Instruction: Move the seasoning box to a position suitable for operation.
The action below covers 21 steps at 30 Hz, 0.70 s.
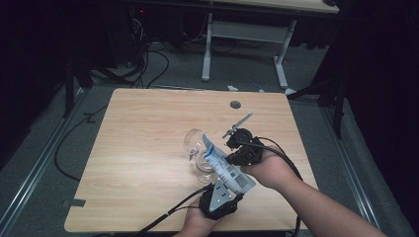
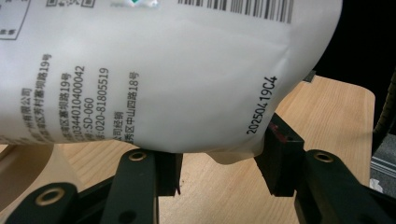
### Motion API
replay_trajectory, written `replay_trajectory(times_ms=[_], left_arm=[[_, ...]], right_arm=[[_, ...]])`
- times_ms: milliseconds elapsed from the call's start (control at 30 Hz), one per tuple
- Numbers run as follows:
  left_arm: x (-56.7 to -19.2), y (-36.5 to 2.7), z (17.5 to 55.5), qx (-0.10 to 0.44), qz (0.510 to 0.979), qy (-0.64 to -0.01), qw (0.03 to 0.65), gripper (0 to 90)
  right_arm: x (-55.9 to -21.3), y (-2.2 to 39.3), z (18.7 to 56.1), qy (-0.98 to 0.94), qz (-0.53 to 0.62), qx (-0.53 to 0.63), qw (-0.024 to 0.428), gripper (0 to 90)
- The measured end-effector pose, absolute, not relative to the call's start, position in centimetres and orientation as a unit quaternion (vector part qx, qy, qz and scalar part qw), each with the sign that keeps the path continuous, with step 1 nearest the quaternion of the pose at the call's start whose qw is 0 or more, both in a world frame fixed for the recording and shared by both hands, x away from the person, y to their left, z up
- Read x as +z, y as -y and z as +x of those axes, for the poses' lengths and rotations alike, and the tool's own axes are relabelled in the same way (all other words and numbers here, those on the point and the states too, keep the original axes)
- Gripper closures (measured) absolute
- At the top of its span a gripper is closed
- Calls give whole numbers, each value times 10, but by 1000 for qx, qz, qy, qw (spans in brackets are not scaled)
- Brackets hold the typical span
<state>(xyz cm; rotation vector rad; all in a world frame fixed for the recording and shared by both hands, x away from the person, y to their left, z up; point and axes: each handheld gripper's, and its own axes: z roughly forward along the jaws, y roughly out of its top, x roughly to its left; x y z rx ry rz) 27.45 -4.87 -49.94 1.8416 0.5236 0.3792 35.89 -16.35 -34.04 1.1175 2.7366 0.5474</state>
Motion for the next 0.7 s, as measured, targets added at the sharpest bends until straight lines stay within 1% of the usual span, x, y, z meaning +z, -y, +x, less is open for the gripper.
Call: replay_trajectory(times_ms=[700], left_arm=[[-494,52,276,174,784,-214,557,565]], right_arm=[[-337,162,362,-910,366,182,72,897]])
